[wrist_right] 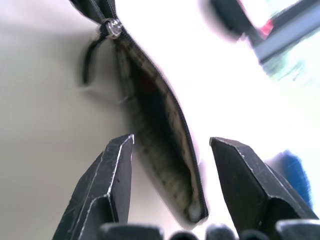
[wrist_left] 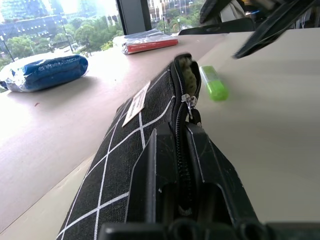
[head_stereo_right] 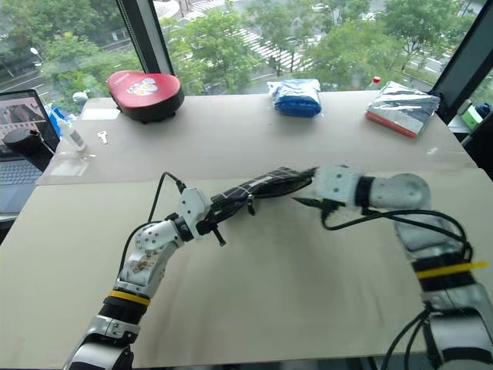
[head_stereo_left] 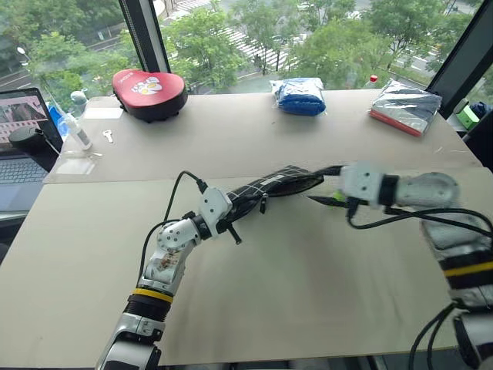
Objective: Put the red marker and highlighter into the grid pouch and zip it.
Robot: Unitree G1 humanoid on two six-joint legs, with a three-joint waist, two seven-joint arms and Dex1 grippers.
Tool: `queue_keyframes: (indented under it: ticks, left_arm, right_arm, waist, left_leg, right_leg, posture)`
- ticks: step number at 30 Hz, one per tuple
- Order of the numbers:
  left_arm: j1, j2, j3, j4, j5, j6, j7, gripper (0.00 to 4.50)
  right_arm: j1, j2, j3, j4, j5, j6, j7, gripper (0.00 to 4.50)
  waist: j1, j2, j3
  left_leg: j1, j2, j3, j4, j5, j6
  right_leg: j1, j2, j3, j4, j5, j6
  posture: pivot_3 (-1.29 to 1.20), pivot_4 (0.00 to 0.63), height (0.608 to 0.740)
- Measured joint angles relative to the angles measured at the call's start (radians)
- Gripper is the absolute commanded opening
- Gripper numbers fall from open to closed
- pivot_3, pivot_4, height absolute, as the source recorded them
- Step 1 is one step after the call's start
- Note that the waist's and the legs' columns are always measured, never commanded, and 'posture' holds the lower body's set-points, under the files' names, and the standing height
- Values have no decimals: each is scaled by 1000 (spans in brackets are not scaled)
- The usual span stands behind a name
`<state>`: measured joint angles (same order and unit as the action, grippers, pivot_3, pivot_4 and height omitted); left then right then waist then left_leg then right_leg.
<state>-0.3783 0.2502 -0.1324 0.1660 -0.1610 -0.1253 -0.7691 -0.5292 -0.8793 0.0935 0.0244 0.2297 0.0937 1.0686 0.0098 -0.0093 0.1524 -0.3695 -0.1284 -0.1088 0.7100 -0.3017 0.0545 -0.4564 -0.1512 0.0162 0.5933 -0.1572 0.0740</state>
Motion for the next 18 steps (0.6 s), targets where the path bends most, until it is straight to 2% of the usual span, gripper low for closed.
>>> queue_keyframes:
  ticks: [2,6,12,18]
  left_arm:
    - [-1,-4,-2,0,0,0,2,0]
    - [-1,-8,-3,0,0,0,3,0]
    - [-3,-7,-2,4,0,-1,3,0]
    - [-4,-10,-3,4,1,-1,9,0]
  right_arm:
    - [1,-3,-60,-43,89,135,1,2746]
    - [-5,-10,-122,-68,142,225,-12,2746]
    - [-40,-46,-42,201,-56,-4,35,2746]
    - [-242,3,105,569,-262,-342,85,2746]
  waist:
    - [-5,0,0]
    - [-1,0,0]
    - [1,0,0]
    - [-17,0,0]
  left_leg:
    - [1,2,2,0,0,-1]
    - [1,4,2,0,0,-2]
    - [1,3,4,1,0,-2]
    - [2,4,6,1,0,-3]
  right_leg:
    - [0,1,0,0,1,-2]
    - [0,3,0,1,2,-2]
    - [0,3,0,1,3,-2]
    - [-1,3,0,1,3,-2]
  posture:
    - [0,150,740]
    - [0,150,740]
    - [0,150,740]
    - [0,150,740]
